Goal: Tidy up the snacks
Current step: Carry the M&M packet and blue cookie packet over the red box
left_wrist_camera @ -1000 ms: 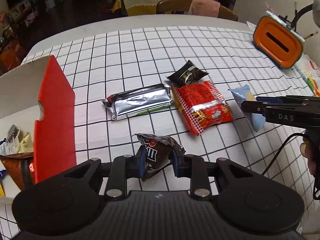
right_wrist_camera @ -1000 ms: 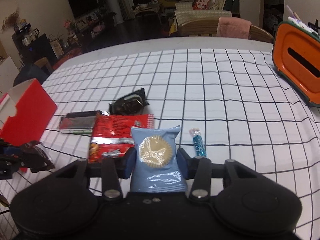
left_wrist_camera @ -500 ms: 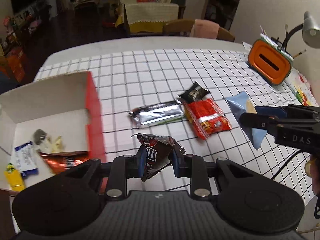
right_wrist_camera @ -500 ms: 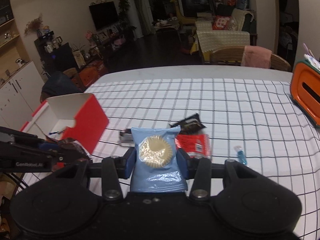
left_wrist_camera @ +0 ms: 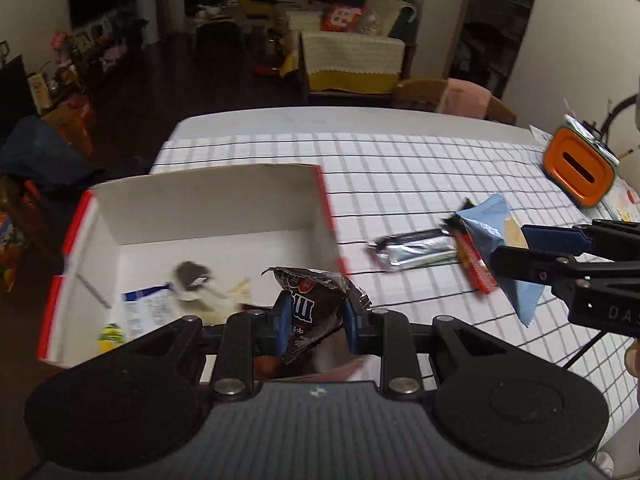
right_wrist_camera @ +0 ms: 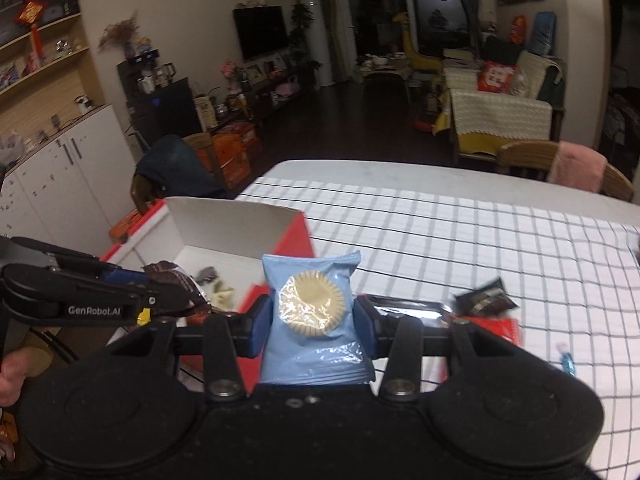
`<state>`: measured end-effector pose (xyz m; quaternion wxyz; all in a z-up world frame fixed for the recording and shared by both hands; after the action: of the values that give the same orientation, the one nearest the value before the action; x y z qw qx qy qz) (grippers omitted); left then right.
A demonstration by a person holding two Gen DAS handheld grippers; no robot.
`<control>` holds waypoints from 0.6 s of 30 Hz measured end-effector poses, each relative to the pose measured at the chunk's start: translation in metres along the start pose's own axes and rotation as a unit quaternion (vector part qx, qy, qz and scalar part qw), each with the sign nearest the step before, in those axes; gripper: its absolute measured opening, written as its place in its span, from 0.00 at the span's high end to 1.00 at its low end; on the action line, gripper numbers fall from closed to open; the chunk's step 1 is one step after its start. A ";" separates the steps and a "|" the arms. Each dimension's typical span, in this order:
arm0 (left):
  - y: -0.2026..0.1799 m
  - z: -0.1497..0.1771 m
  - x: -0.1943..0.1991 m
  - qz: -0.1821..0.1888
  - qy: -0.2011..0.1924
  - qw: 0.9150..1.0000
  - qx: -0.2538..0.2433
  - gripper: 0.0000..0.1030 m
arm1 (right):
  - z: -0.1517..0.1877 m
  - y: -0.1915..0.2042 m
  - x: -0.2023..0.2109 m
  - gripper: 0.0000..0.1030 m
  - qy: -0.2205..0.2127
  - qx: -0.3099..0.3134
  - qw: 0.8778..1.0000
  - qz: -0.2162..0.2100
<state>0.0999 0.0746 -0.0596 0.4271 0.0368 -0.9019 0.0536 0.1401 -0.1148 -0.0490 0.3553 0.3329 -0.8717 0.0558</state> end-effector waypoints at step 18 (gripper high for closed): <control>0.116 0.006 -0.006 -0.055 0.012 0.998 0.020 0.75 | -0.026 0.078 -0.087 0.57 0.035 0.027 0.999 0.001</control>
<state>0.0864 0.1886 -0.0754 0.4393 0.0939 -0.8921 0.0487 0.1524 0.0005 -0.0759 0.3767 0.3397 -0.8569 0.0913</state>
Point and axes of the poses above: each gripper's, at about its wrist camera, not at the fingertips, and x roughly against the way its jaws point, y to its left, z to its underside, the point moved 3 cm from there along -x, roughly the way its jaws point, and after that the axes turned 1 degree about -z, right-handed, at the moved point
